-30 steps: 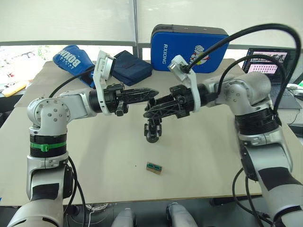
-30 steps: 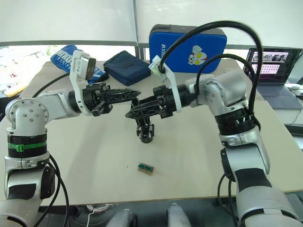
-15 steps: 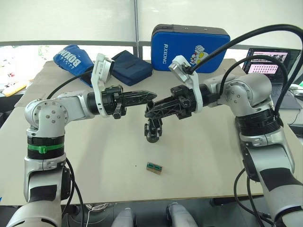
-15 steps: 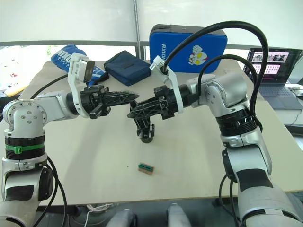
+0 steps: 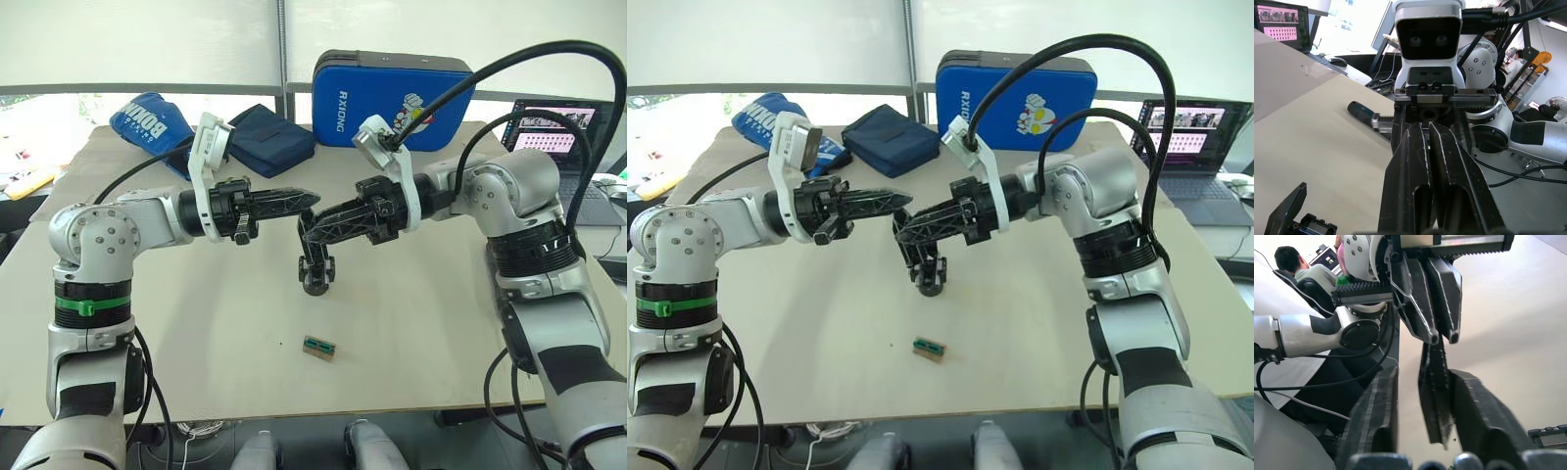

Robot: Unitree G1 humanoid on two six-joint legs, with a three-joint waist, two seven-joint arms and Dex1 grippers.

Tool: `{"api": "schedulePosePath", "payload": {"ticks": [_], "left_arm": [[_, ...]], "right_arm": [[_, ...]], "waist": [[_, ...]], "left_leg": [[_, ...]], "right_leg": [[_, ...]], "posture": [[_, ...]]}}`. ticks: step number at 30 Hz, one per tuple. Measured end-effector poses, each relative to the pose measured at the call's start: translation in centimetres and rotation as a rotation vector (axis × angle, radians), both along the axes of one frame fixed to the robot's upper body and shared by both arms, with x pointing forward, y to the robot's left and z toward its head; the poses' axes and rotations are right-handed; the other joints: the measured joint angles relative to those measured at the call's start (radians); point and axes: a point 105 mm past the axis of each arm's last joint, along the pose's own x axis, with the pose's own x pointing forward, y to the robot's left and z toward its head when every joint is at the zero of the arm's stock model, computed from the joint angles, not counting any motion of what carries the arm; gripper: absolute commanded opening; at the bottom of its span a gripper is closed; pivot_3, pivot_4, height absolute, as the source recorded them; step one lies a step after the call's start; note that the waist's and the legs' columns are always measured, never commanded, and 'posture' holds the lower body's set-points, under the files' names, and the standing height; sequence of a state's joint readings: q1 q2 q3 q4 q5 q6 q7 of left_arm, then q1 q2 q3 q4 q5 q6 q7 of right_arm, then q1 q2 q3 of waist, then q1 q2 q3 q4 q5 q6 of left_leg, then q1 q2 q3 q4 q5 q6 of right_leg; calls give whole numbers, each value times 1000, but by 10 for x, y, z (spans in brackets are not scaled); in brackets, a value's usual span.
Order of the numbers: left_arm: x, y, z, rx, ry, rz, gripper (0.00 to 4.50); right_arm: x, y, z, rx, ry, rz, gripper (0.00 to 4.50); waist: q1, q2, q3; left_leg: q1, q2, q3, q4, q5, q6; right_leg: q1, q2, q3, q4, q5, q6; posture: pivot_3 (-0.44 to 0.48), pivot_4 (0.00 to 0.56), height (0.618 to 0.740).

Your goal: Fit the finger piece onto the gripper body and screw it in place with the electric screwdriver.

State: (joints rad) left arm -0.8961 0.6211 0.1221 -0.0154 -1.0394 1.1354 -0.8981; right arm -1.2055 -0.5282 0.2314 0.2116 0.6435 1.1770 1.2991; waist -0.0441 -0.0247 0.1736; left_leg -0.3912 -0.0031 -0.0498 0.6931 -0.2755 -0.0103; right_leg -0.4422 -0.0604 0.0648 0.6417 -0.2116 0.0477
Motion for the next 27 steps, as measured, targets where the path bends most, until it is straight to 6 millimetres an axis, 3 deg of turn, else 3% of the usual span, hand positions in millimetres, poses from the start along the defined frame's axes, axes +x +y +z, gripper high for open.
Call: {"api": "schedulePosePath", "payload": {"ticks": [1,7,10,17,21,24,27], "left_arm": [[1,0,0,3,-7,0,0],[3,1,-2,15,-15,2,0],[3,1,-1,17,-14,2,1061],[-7,15,5,78,-91,-21,4463],[-16,36,-28,262,-162,-13,4500],[-9,48,-65,355,-152,22,4500],[-1,50,-82,433,-239,45,4500]], "right_arm": [[1,0,0,-1,-8,-3,279],[3,1,-2,-5,-12,-7,282],[2,0,-2,-7,-22,-3,282],[-8,2,-16,62,-281,64,282],[-13,-6,-16,81,-385,60,282],[-11,-15,-37,60,-414,40,282],[-10,-16,-41,50,-457,37,282]], "waist": [[0,0,0],[0,0,0],[0,0,0],[-6,0,0],[-7,0,0],[3,0,1],[8,0,2]], "left_leg": [[0,0,0,0,0,0],[0,0,0,0,0,0],[0,0,0,0,0,0],[0,0,0,-1,0,0],[3,0,1,-4,0,0],[1,0,6,-2,0,0],[2,0,6,0,0,0]], "right_leg": [[0,0,0,0,0,0],[0,0,0,0,0,0],[0,0,0,0,0,0],[-1,0,0,1,0,0],[0,0,1,-1,0,0],[0,0,0,-2,0,0],[2,0,0,-2,0,0]], "posture": [[0,150,740],[0,150,740],[0,150,740],[0,150,740],[0,150,740],[0,150,740],[0,150,740]]}}
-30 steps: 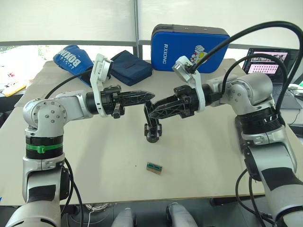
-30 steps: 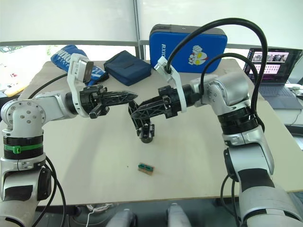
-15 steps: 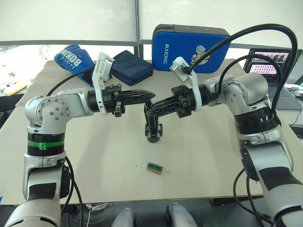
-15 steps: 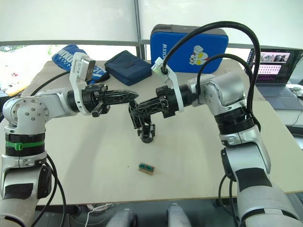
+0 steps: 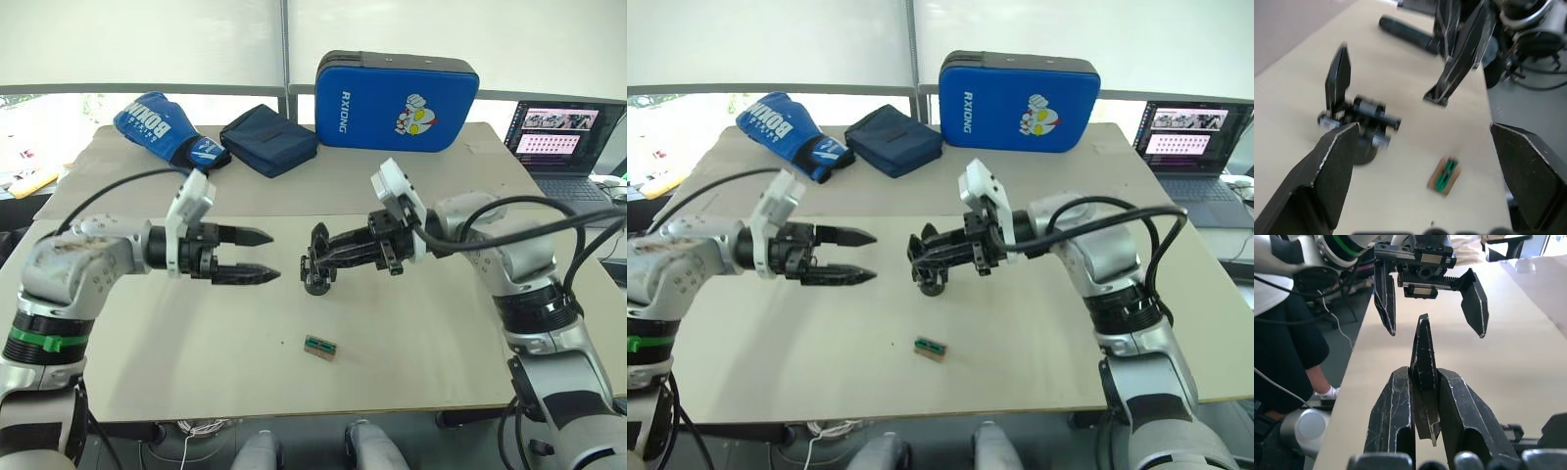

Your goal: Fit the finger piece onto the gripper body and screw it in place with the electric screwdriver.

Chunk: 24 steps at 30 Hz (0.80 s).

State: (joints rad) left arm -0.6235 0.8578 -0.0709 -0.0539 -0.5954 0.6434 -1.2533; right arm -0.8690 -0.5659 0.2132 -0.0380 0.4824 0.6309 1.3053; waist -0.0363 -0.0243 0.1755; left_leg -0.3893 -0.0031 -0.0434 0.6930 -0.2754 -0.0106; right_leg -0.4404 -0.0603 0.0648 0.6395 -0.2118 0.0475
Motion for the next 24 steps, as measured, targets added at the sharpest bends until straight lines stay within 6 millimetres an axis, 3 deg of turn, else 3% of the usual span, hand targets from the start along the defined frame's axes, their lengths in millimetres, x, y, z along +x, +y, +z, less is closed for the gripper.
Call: {"api": "schedulePosePath", "payload": {"ticks": [4,8,14,23,24], "left_arm": [[19,-8,-57,106,-64,4,4500],[39,-19,-81,119,-114,18,4500],[61,-46,-96,87,-153,25,4500],[72,-71,-109,59,-125,16,4500],[73,-72,-110,64,-127,12,3994]], "right_arm": [[7,-5,-10,-7,-47,-29,282],[11,-9,-17,-13,-70,-51,282],[12,-10,-22,-28,-90,-57,282],[15,-15,-28,-27,-78,-97,282],[15,-14,-28,-25,-78,-100,282]], "waist": [[8,0,0],[17,-1,0],[20,-1,0],[18,-1,0],[18,-1,0]], "left_leg": [[0,0,1,1,0,0],[-1,0,1,2,0,0],[-1,0,1,3,0,0],[-1,0,1,3,0,1],[-1,0,1,3,0,1]], "right_leg": [[0,0,0,0,0,0],[0,0,0,0,0,0],[0,0,0,1,0,0],[0,0,0,2,0,0],[0,0,0,2,0,0]], "posture": [[0,150,740],[0,150,740],[0,150,740],[0,150,740],[0,150,740]]}}
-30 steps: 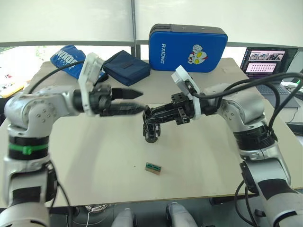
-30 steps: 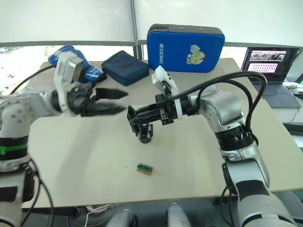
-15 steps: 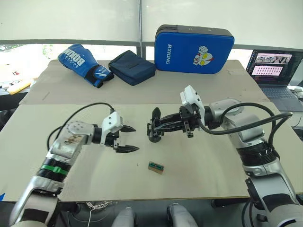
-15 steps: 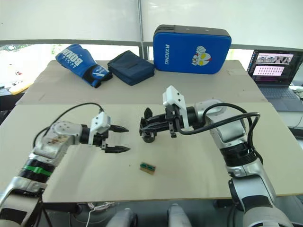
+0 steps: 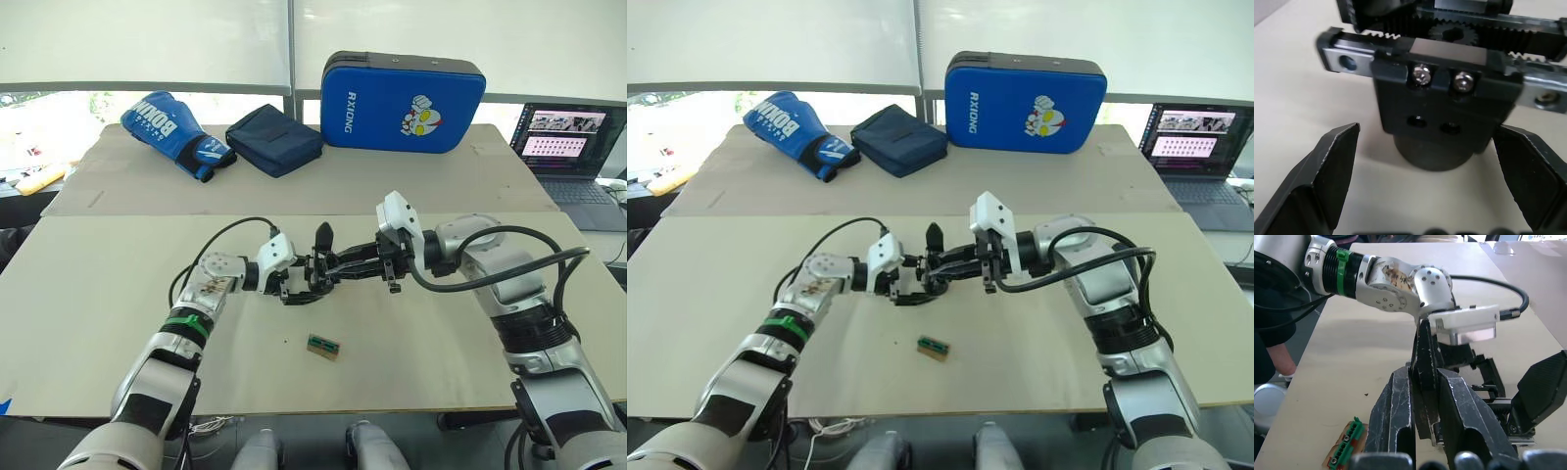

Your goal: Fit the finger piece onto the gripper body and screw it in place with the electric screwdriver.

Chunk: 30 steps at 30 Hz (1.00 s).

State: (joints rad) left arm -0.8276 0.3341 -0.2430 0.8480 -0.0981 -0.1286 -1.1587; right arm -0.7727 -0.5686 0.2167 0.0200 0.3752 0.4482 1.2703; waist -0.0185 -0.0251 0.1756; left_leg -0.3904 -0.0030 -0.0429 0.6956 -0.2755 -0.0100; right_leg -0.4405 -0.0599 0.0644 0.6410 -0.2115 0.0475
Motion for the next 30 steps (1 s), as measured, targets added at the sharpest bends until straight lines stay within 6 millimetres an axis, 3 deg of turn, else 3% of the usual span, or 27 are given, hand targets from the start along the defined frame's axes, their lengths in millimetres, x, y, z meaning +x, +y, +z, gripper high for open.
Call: {"api": "schedulePosePath", "payload": {"ticks": [2,4,5,16,30], "left_arm": [[0,-2,-2,-2,0,-2,3371],[1,-4,-2,1,-11,-14,2388],[1,-4,-2,2,-13,-13,2272],[1,-3,-4,7,-23,-17,2273],[1,-3,-5,11,-25,-17,2273]], "right_arm": [[1,1,0,5,1,-5,282],[2,2,-2,16,13,-8,282],[3,3,-2,22,16,-8,282],[22,12,-12,45,-42,-2,282],[25,15,-21,31,-7,20,282]], "waist": [[0,0,0],[1,0,0],[1,0,0],[0,0,0],[-2,0,0]], "left_leg": [[0,0,0,0,0,0],[0,0,0,0,0,0],[0,0,0,0,0,0],[1,0,0,0,0,0],[2,0,0,0,0,0]], "right_leg": [[0,0,0,0,0,0],[0,0,0,0,0,0],[1,0,0,0,0,0],[1,0,0,1,0,0],[1,0,0,5,0,0]], "posture": [[0,150,740],[0,150,740],[0,150,740],[0,150,740],[0,150,740]]}}
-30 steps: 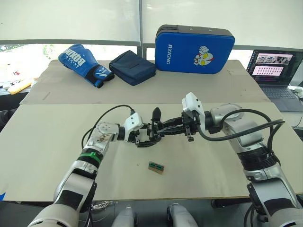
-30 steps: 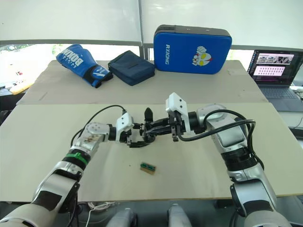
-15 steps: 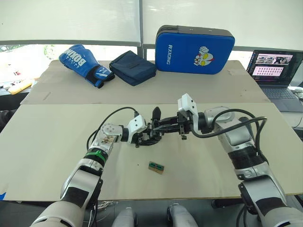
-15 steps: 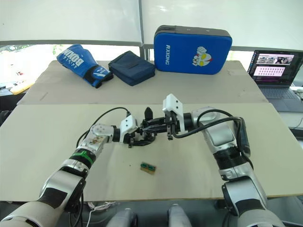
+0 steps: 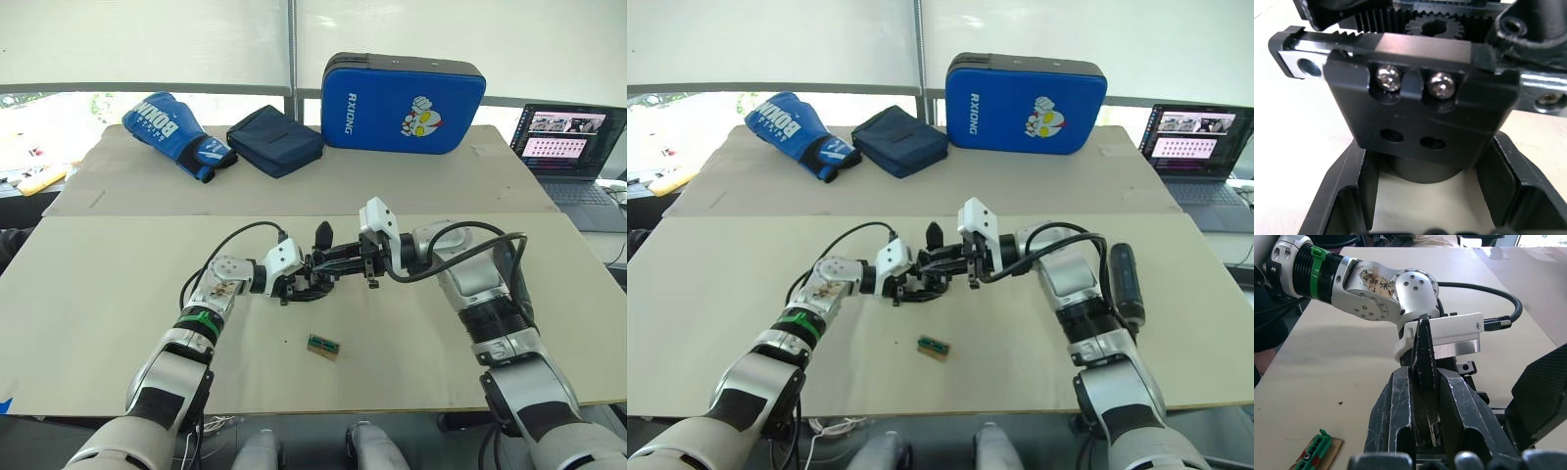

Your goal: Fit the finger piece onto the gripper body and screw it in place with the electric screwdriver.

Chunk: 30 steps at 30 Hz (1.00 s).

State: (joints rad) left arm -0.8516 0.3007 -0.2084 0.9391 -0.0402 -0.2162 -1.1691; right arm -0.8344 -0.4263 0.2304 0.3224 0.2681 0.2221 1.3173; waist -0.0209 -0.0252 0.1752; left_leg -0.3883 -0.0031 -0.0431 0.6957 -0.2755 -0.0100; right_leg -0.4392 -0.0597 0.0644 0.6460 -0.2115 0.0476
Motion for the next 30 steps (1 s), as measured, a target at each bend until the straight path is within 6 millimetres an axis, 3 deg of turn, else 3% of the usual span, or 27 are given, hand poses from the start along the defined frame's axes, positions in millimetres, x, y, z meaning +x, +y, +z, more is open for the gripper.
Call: {"api": "schedulePosePath", "payload": {"ticks": [30], "left_arm": [[2,1,-2,18,-15,10,2273]], "right_arm": [[8,2,-5,-28,168,-25,282]], "waist": [[-2,0,-4]], "left_leg": [[5,0,0,0,0,0]], "right_leg": [[3,0,0,0,0,0]], "posture": [[0,150,740]]}}
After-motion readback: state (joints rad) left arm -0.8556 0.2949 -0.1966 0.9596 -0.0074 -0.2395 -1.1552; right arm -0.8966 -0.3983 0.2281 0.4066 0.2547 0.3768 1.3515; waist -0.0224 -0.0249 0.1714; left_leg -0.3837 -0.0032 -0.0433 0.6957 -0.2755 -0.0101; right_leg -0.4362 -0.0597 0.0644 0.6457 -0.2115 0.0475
